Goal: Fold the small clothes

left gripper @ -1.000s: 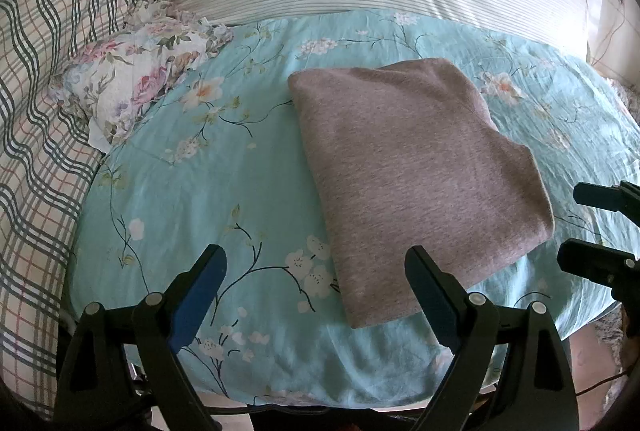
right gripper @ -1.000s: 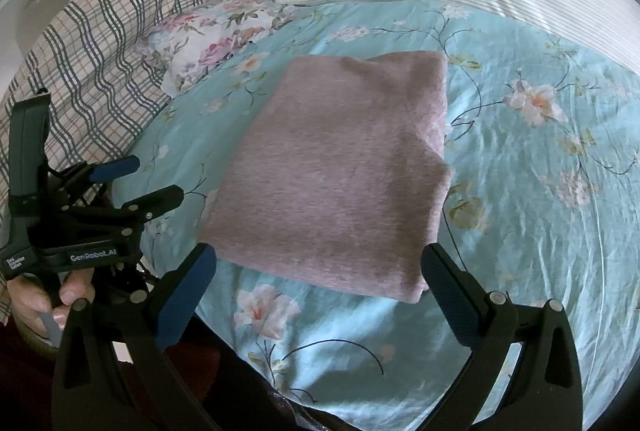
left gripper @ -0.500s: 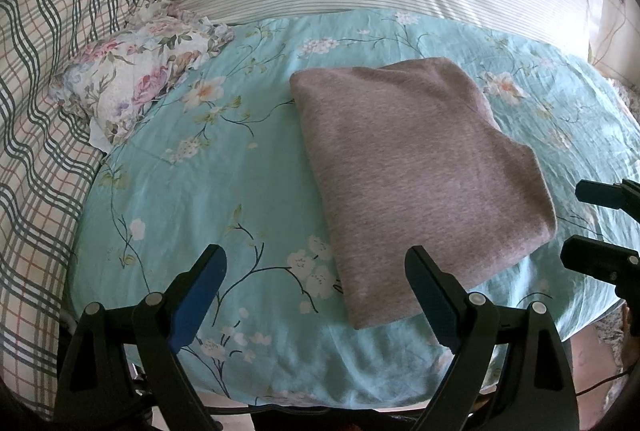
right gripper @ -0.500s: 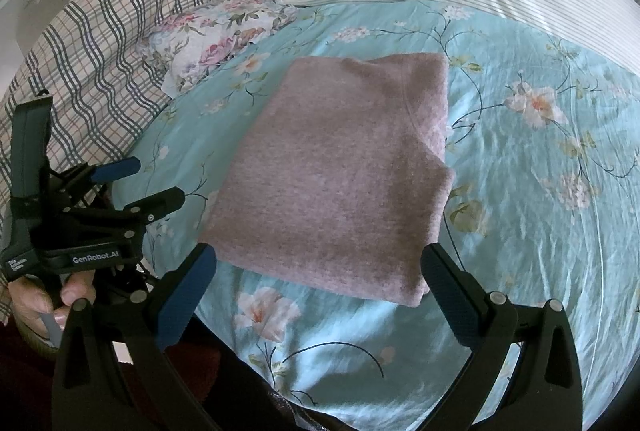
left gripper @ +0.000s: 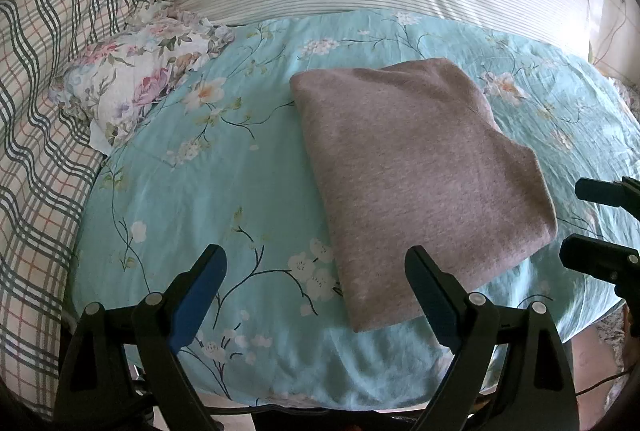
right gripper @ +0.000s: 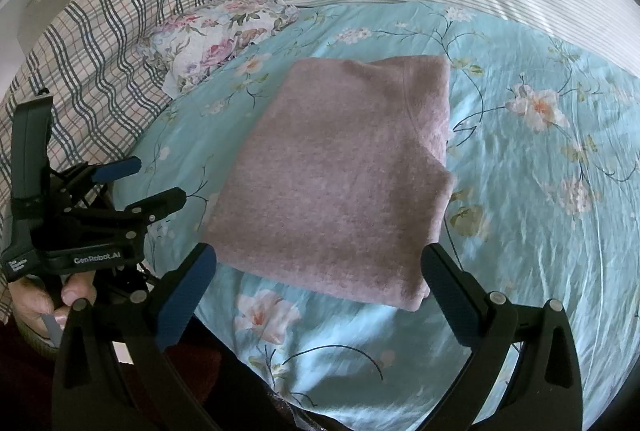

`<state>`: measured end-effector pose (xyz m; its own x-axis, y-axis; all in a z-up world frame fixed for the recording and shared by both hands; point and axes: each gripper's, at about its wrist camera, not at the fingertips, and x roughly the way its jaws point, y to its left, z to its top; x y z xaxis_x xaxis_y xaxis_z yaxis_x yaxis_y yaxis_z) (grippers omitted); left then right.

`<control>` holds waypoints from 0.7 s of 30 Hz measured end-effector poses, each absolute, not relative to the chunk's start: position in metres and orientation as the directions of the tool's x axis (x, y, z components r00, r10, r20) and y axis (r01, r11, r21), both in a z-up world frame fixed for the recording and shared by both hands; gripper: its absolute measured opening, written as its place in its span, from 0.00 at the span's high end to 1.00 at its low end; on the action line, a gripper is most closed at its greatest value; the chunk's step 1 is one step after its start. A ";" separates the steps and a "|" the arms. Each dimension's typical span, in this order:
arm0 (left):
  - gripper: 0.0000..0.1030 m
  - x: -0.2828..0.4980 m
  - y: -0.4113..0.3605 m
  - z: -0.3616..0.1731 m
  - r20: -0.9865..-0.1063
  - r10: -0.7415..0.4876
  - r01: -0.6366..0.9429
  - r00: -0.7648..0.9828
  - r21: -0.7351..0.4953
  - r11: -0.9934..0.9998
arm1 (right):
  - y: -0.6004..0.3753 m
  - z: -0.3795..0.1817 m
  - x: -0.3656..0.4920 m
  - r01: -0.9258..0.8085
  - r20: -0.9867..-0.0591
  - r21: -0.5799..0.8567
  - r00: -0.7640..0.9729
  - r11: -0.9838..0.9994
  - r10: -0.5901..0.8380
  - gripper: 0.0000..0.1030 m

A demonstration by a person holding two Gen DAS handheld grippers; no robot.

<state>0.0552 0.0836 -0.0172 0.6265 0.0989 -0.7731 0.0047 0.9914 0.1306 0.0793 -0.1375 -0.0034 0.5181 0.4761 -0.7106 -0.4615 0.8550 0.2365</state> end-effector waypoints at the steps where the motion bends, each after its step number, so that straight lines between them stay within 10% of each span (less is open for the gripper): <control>1: 0.11 0.056 0.083 -0.017 -0.773 0.099 0.005 0.627 0.132 0.991 | -0.137 -0.003 0.079 -0.462 -0.710 0.236 0.519 0.855 0.476 0.01; 21: 0.11 0.070 0.084 -0.016 -0.769 0.110 0.003 0.629 0.144 0.990 | -0.142 0.003 0.098 -0.459 -0.699 0.231 0.535 0.858 0.475 0.01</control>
<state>0.0703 0.0839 -0.0162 0.6291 0.1101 -0.7695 0.0029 0.9896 0.1440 0.0980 -0.1420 0.0026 0.5347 0.4746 -0.6992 -0.4591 0.8578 0.2311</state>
